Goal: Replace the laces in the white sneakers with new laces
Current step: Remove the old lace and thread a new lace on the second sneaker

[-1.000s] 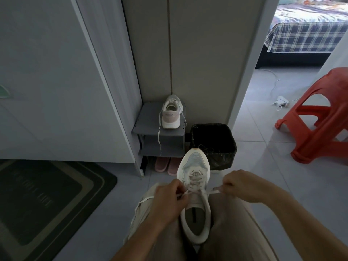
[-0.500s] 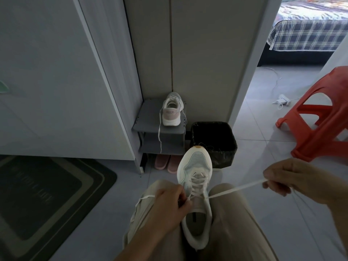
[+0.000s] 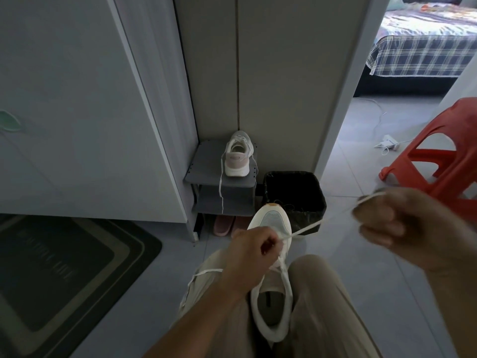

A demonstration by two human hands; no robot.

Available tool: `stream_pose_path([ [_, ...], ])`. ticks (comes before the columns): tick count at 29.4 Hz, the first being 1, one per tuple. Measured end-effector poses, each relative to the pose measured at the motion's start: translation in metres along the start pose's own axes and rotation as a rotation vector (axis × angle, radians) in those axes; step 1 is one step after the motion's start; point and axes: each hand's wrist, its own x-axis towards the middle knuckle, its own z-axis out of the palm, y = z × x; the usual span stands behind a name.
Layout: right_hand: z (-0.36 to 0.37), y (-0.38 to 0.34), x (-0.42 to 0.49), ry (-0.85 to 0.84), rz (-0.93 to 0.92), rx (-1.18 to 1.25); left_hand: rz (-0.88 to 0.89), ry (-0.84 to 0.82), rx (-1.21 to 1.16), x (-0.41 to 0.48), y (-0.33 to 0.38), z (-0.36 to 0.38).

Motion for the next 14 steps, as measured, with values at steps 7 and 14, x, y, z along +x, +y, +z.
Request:
stream_pose_path([
  [7,-0.039,-0.037,-0.019,0.548,-0.171,-0.091,-0.121,-0.058,-0.081,-0.007,-0.007,0.000],
  [14,-0.108,-0.031,-0.031,0.450,-0.186,-0.086,-0.278,-0.198,0.241,-0.045,-0.004,-0.012],
])
